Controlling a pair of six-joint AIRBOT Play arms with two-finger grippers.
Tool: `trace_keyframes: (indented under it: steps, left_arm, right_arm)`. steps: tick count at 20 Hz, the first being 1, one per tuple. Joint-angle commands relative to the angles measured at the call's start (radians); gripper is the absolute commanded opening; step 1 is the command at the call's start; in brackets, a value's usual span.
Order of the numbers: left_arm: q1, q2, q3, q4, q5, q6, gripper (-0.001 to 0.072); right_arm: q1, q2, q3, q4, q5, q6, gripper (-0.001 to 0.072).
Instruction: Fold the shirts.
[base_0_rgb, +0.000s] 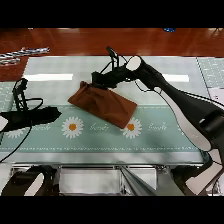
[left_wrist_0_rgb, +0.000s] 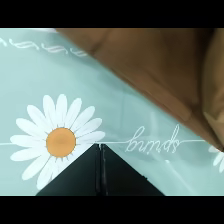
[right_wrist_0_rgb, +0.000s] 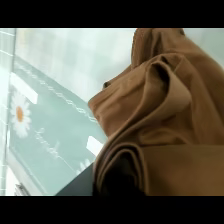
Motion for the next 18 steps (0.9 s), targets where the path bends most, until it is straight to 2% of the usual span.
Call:
trace_keyframes:
  steps: [1, 2, 3, 6, 9, 10, 11, 13, 18]
  left_arm:
    - [0.002, 0.007, -0.044, -0.006, 0.047, -0.003, 0.0013]
    - [0.002, 0.007, -0.050, -0.005, 0.050, -0.004, 0.0013]
    - [0.002, 0.007, -0.053, -0.005, 0.050, -0.010, 0.0013]
    - [0.003, 0.007, -0.052, -0.005, 0.061, -0.010, 0.0013]
    - [0.003, 0.007, -0.052, -0.005, 0.065, -0.049, 0.0013]
    - [0.002, 0.007, -0.052, -0.005, 0.065, -0.060, 0.0013]
    - [0.002, 0.007, -0.052, -0.009, 0.065, -0.067, 0.0013]
    - [0.002, 0.007, -0.052, -0.036, 0.064, -0.069, 0.0013]
    - [0.002, 0.007, -0.052, -0.126, 0.054, -0.069, 0.0013]
  right_arm:
    - [0.026, -0.099, 0.077, 0.127, -0.019, -0.020, 0.0202]
    - [0.036, -0.110, 0.077, 0.146, -0.018, -0.042, 0.0398]
    - [0.046, -0.118, 0.077, 0.147, -0.013, -0.060, 0.0418]
    - [0.040, -0.117, 0.077, 0.142, 0.033, -0.049, 0.0416]
    - [-0.014, -0.076, 0.077, 0.159, 0.171, -0.047, 0.0415]
    - [-0.031, -0.058, 0.077, 0.122, 0.218, -0.027, 0.0415]
    - [-0.040, -0.044, 0.077, 0.051, 0.240, 0.037, 0.0415]
    - [-0.043, -0.023, 0.077, -0.033, 0.246, 0.093, 0.0415]
    - [-0.043, -0.016, 0.077, -0.021, 0.273, 0.109, 0.0415]
